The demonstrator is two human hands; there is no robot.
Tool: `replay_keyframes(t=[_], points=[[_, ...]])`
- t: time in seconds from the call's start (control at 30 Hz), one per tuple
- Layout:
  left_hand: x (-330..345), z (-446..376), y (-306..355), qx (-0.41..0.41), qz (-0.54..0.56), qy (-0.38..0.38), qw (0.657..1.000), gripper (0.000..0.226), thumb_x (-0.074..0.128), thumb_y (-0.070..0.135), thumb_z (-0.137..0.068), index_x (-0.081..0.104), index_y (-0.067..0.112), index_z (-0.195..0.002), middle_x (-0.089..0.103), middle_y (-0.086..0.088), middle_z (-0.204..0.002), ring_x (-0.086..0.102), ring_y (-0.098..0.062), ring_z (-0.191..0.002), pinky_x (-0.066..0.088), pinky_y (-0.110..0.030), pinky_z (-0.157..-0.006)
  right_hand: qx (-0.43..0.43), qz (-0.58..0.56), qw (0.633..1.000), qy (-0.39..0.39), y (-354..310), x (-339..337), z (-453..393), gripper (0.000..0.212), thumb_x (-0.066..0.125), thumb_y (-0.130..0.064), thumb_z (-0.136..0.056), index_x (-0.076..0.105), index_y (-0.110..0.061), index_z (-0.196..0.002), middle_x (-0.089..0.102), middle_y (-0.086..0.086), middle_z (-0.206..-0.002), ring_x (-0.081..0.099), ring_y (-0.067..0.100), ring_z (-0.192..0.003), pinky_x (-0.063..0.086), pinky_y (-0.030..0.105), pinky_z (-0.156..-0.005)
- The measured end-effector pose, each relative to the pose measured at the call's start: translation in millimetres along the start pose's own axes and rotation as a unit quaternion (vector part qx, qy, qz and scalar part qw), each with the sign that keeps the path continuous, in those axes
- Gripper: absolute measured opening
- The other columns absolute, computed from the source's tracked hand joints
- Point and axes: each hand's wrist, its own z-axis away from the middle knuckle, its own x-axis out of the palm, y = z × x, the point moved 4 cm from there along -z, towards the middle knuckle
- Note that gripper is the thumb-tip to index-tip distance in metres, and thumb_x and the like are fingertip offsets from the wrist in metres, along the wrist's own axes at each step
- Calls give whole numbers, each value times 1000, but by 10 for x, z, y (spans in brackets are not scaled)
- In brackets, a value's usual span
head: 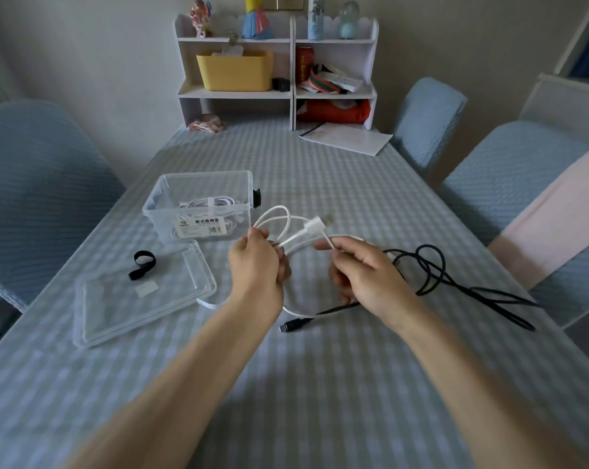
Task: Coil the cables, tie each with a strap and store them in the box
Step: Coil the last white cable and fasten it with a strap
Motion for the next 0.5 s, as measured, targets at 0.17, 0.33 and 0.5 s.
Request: replay_keyframes(t=[0.17, 0.33, 0.5], points=[[44, 60, -16, 55, -10, 25, 998, 27, 29, 22, -108, 47, 14, -90, 38, 10, -40, 35, -6, -35, 28, -21, -39, -73, 77, 994, -13, -57, 116, 31, 21, 46, -27, -104, 66, -21, -110, 61, -2, -68, 50, 12, -57, 44, 30, -58], [53, 85, -63, 191, -139, 31, 971, 26, 32, 29, -104, 49, 23, -85, 55, -6, -68, 53, -22, -61, 46, -44, -61, -96, 33, 993, 53, -72, 127, 21, 17, 51, -30, -102, 67, -35, -105, 60, -9, -64, 50, 14, -52, 43, 33, -53], [58, 88, -73, 189, -143, 37, 971, 27, 33, 29, -105, 49, 23, -85, 55, -6, -71, 53, -23, -64, 48, -47, -65, -91, -36, 995, -21, -45, 148, 35, 25, 55, -22, -89, 69, -34, -105, 66, 19, -85, 43, 38, -58, 40, 44, -57]])
